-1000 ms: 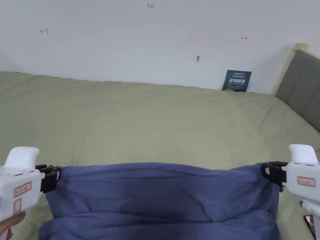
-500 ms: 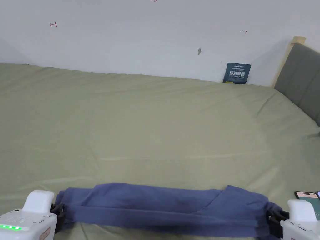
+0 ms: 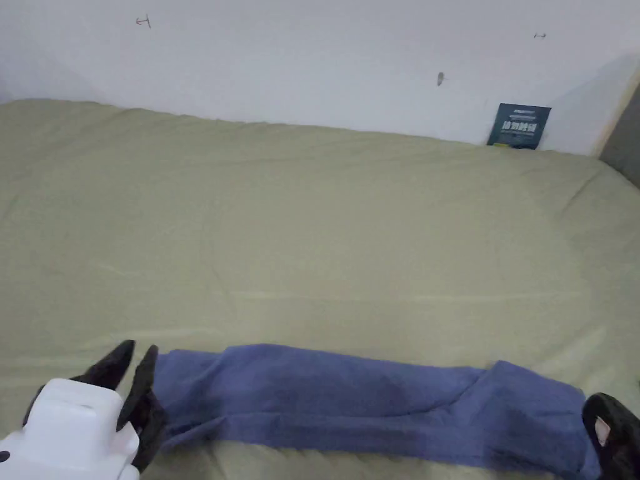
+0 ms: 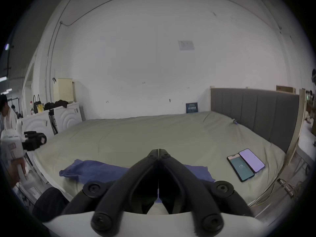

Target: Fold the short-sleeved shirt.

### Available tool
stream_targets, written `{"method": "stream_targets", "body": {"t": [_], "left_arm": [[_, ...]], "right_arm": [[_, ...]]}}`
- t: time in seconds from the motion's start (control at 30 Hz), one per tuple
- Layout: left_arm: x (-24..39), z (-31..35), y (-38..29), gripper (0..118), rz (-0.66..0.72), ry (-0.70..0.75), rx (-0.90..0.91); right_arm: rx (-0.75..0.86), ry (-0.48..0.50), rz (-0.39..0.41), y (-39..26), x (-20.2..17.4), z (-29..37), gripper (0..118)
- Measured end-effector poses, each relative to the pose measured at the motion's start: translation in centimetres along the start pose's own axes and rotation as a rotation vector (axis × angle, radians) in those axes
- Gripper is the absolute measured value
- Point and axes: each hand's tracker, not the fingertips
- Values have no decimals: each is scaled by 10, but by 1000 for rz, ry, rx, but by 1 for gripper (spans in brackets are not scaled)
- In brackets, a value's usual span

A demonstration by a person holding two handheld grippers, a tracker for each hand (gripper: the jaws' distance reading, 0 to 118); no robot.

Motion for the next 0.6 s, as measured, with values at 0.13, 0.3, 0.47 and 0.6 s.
{"method": "stream_targets", "body": {"t": [0.13, 0.3, 0.47, 0.6], "left_arm": [[-28, -14, -3, 0, 135, -93, -124], [-95, -74, -39, 1, 545, -308, -457], [-142, -124, -88, 118, 788, -449, -558], [-153, -168, -131, 118, 1088, -688, -663]], "right_arm": [[-53, 85, 14, 0, -9, 2, 0], [-103, 101, 52, -4, -10, 1, 0], [-146, 81, 34, -6, -11, -5, 0], [-169, 66, 28, -8, -14, -10, 0]]}}
